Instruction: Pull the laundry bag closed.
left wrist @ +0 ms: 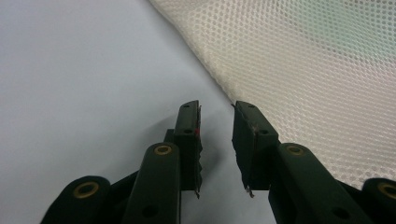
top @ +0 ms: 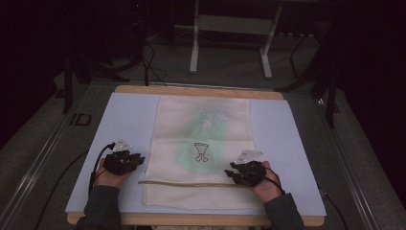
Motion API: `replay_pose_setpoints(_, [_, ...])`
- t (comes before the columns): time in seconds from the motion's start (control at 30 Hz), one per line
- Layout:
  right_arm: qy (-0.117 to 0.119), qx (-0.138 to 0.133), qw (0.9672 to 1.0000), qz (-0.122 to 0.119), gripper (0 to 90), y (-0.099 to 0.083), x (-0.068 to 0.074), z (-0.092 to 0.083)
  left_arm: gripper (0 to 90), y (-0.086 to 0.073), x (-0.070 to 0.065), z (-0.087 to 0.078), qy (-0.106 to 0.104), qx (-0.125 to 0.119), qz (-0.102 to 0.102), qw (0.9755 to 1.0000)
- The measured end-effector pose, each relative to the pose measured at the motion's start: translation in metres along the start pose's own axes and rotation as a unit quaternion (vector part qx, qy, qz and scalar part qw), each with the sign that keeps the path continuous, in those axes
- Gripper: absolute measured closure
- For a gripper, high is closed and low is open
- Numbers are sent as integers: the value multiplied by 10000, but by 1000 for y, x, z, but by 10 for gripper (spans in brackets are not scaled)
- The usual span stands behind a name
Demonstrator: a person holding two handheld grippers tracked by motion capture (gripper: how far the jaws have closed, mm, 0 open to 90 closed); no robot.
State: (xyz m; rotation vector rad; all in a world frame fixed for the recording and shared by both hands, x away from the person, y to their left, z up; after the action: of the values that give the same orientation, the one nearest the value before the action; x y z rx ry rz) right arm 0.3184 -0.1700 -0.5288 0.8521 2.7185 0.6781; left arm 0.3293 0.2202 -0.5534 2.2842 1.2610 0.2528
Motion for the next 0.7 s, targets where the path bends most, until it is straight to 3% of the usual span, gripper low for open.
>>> replay_pose_setpoints(0.2, [108,-43,9997,-196,652,17,11,1,717,0,0,-1,-73,-16,10,10000])
replay_pose_setpoints(0.3, [304,-165,9988,-338,663,30,21,3,724,1,-1,-2,-145,-104,22,9998])
replay_pose_setpoints(0.7, [356,-209,9963,-751,647,56,41,17,805,2,-3,-2,-291,-37,189,9994])
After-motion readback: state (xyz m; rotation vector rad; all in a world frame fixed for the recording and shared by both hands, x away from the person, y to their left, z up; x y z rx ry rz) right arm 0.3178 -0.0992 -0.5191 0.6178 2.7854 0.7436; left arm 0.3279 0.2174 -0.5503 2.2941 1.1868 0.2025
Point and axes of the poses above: each handheld gripper's, and its own axes: z roughly forward along the jaws, y roughly out of its top, x roughly to its left, the point moved 4 cm from there along z, roughly forward along the jaws, and after that the axes turned 13 degrees about x, right-handed, at the moved point
